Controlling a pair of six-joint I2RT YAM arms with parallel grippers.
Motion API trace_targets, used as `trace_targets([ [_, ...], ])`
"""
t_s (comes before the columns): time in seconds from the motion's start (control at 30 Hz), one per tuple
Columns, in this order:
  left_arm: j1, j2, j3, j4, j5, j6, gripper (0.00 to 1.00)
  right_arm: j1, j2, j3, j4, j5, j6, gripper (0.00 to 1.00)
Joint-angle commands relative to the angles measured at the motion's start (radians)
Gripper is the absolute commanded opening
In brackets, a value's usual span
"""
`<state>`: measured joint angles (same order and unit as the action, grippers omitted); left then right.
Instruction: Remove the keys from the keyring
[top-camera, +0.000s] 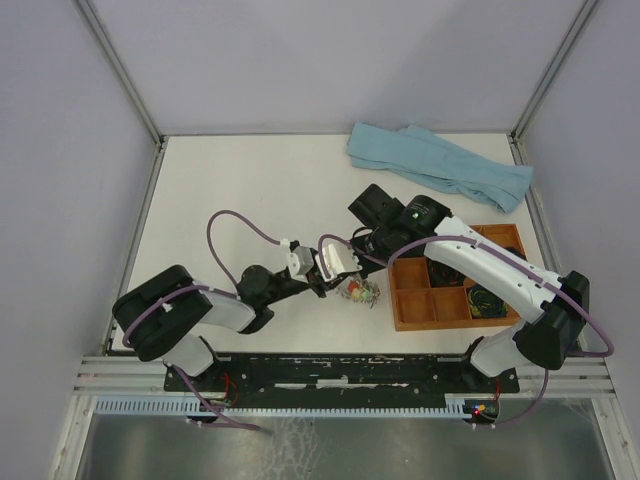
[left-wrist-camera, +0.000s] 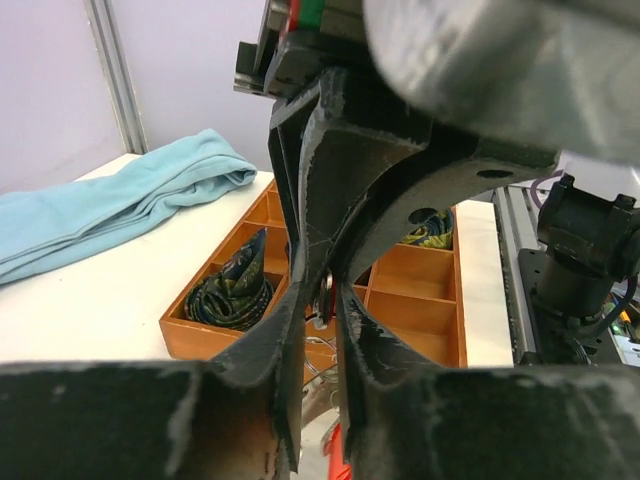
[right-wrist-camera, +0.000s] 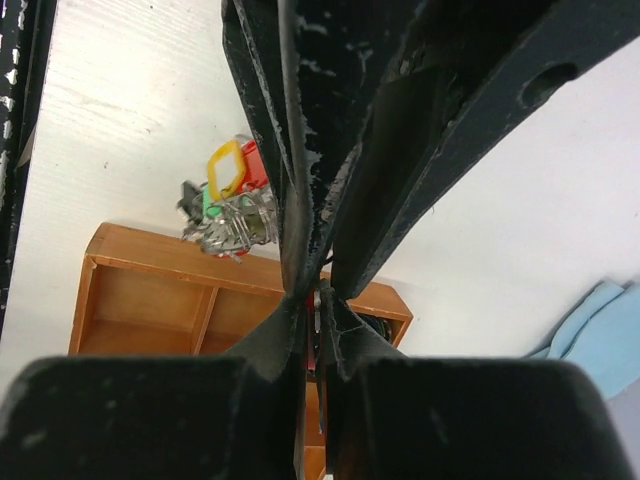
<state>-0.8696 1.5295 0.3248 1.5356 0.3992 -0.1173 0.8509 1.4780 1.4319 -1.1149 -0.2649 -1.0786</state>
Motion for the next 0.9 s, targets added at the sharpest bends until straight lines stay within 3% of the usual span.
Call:
trace_targets([
  [0.0, 0.009, 0.021, 0.032, 0.194, 0.025, -0.019, 0.17, 0.005, -0.047, 0.016, 0.022, -0.034, 0.002, 0.01],
  [0.1, 0.016, 0.033, 0.031, 0.194, 0.017, -0.020, 0.03, 0.005, -0.048, 0.014, 0.021, -0.036, 0.002, 0.01],
  [0.4, 0.039, 0.041, 0.022, 0.194, -0.001, -0.029, 0.03, 0.001, -0.049, 0.005, 0.037, -0.034, 0.018, 0.02],
  [0.87, 0.048, -0.018, -0.014, 0.194, -0.043, -0.041, 0.03, -0.086, -0.047, -0.001, 0.031, -0.136, 0.052, 0.34],
])
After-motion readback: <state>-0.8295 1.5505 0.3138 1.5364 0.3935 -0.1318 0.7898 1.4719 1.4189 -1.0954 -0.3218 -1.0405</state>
